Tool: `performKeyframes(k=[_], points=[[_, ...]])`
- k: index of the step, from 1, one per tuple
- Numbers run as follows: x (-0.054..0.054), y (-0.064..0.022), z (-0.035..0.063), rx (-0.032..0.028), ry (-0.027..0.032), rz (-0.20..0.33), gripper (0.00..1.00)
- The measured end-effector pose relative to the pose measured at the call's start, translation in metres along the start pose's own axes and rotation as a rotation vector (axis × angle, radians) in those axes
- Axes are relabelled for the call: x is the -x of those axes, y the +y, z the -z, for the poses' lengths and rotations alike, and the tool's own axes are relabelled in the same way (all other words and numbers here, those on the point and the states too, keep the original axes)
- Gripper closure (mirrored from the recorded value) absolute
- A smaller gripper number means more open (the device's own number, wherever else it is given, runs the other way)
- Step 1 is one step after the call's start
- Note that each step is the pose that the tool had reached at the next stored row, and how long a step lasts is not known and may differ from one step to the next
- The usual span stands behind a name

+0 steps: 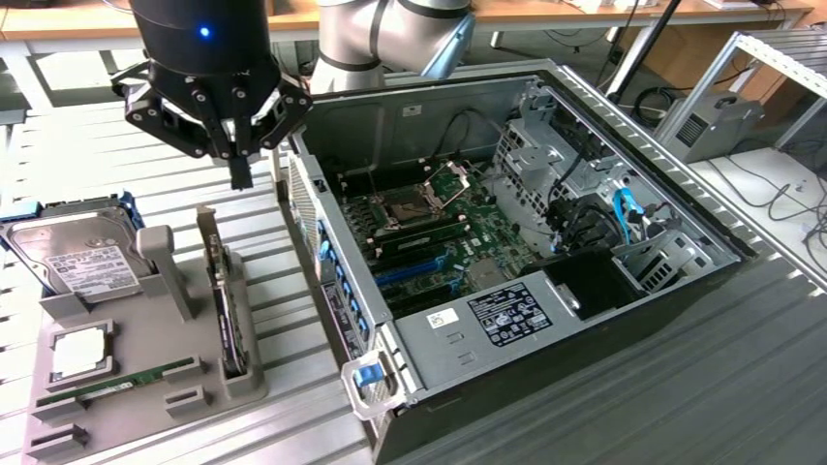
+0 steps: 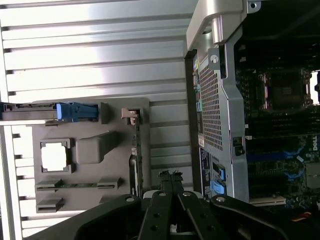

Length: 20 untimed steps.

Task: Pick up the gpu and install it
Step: 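Reach for the gpu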

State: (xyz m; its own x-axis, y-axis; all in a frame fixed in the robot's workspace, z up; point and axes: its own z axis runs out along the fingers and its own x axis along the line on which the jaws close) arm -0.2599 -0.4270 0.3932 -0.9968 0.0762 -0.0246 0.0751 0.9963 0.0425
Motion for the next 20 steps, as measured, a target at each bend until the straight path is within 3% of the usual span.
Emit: performKeyframes(k=[20], points=[[0.0004, -0.0048, 0.0002, 0.0, 0.0, 0.0, 0.89]])
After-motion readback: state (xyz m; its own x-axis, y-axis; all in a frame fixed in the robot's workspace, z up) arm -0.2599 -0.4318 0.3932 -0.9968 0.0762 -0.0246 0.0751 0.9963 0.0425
